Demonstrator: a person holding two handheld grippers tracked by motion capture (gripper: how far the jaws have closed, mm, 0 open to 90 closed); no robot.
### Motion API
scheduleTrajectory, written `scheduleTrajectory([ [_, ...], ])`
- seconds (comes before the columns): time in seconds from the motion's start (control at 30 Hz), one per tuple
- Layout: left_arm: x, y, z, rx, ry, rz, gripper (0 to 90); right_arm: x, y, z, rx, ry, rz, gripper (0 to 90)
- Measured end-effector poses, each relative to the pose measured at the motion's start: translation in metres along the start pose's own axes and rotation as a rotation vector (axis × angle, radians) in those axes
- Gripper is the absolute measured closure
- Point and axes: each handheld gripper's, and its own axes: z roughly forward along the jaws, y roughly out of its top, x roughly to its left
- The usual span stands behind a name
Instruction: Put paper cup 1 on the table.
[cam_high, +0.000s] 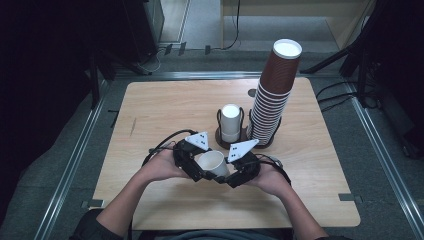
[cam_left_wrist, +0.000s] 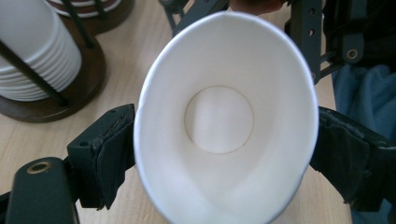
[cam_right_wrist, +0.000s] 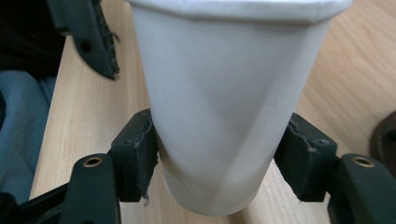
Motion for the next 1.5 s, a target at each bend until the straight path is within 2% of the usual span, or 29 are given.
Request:
scheduleTrajectory([
  [0.2,0.003,-0.004,-0.005,-0.058,0.010,-0.029,11.5,-0.003,0.000,-0.010,-0.042,-0.017,0.008,35.1],
  [0.37,0.003,-0.004,-0.007,-0.118,-0.003,-0.050,11.0,-0.004,0.000,-0.014,-0.085,-0.016,0.026,34.9],
  [0.4,0.003,-0.004,-0.007,-0.130,-0.010,-0.053,10.8,-0.003,0.001,-0.015,-0.090,-0.005,0.042,34.9],
  [0.53,0.003,-0.002,-0.008,-0.208,-0.026,-0.075,10.6,-0.003,0.003,-0.017,-0.139,0.017,0.058,34.9],
  [0.57,0.003,-0.002,-0.008,-0.208,-0.026,-0.075,10.7,-0.003,0.003,-0.017,-0.146,0.018,0.054,34.9],
  [0.6,0.004,-0.002,-0.010,-0.249,-0.032,-0.092,11.8,-0.003,0.003,-0.018,-0.152,0.024,0.060,34.9],
  [0.73,0.003,-0.002,-0.011,-0.291,-0.036,-0.091,14.8,-0.003,0.004,-0.017,-0.175,0.036,0.062,34.8],
  [0.83,0.003,-0.003,-0.011,-0.301,-0.049,-0.082,18.2,-0.003,0.005,-0.017,-0.170,0.041,0.070,34.8],
  [0.87,0.002,-0.003,-0.011,-0.305,-0.057,-0.081,22.1,-0.002,0.005,-0.017,-0.167,0.041,0.076,34.8],
  [1.07,0.003,-0.004,-0.011,-0.304,-0.052,-0.085,28.2,-0.003,0.005,-0.017,-0.159,0.044,0.086,35.3],
  [1.1,0.003,-0.004,-0.011,-0.292,-0.047,-0.083,29.0,-0.003,0.004,-0.017,-0.150,0.038,0.086,35.5],
  [1.23,0.003,-0.005,-0.009,-0.260,-0.045,-0.071,29.3,-0.003,0.004,-0.014,-0.128,0.019,0.067,34.5],
  [1.4,0.004,-0.006,-0.013,-0.257,-0.028,-0.077,29.1,-0.003,0.005,-0.013,-0.112,0.012,0.088,24.3],
  [1.5,0.007,-0.008,-0.016,-0.255,-0.016,-0.090,29.2,-0.004,0.004,-0.015,-0.104,0.008,0.107,23.3],
])
